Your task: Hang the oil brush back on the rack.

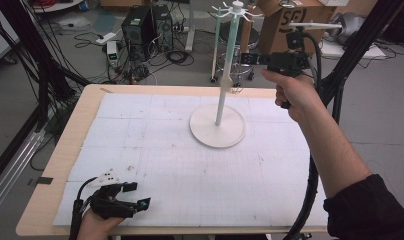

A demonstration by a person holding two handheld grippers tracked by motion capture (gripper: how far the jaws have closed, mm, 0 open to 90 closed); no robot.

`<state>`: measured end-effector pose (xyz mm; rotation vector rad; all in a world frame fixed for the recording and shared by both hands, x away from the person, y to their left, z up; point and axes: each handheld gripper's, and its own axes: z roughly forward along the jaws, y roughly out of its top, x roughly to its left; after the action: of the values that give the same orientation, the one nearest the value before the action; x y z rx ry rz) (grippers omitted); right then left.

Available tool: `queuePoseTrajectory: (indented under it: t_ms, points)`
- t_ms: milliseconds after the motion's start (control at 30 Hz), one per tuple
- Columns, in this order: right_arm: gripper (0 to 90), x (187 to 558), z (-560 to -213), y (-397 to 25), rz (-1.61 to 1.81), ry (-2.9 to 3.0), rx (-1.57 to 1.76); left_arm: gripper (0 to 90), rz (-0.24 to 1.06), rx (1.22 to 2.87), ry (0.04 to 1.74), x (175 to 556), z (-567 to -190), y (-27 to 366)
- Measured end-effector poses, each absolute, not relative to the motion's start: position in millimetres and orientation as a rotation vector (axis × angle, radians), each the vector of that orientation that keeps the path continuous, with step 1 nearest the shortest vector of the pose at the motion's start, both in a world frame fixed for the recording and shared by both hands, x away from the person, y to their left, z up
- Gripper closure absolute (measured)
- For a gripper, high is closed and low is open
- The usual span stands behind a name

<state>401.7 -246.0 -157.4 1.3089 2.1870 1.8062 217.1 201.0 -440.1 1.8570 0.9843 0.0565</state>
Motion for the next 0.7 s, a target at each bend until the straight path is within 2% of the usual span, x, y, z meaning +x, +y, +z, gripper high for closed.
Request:
queuePoseTrajectory:
  t_ms: [67, 167, 333, 700]
  points:
    - [63.2, 401, -158, -246, 1.802, 2.187, 1.315, 16.4, 0.057, 1.856, 0.986, 217, -440, 201]
    - [49.8, 398, -161, -245, 1.768, 2.180, 1.310, 16.5, 0.060, 1.858, 0.988, 217, -440, 200]
    - [38.0, 393, -174, -244, 1.659, 2.182, 1.275, 16.5, 0.063, 1.861, 0.985, 217, -440, 200]
    - [25.9, 373, -226, -249, 1.727, 2.212, 1.318, 16.4, 0.099, 1.841, 0.990, 216, -437, 200]
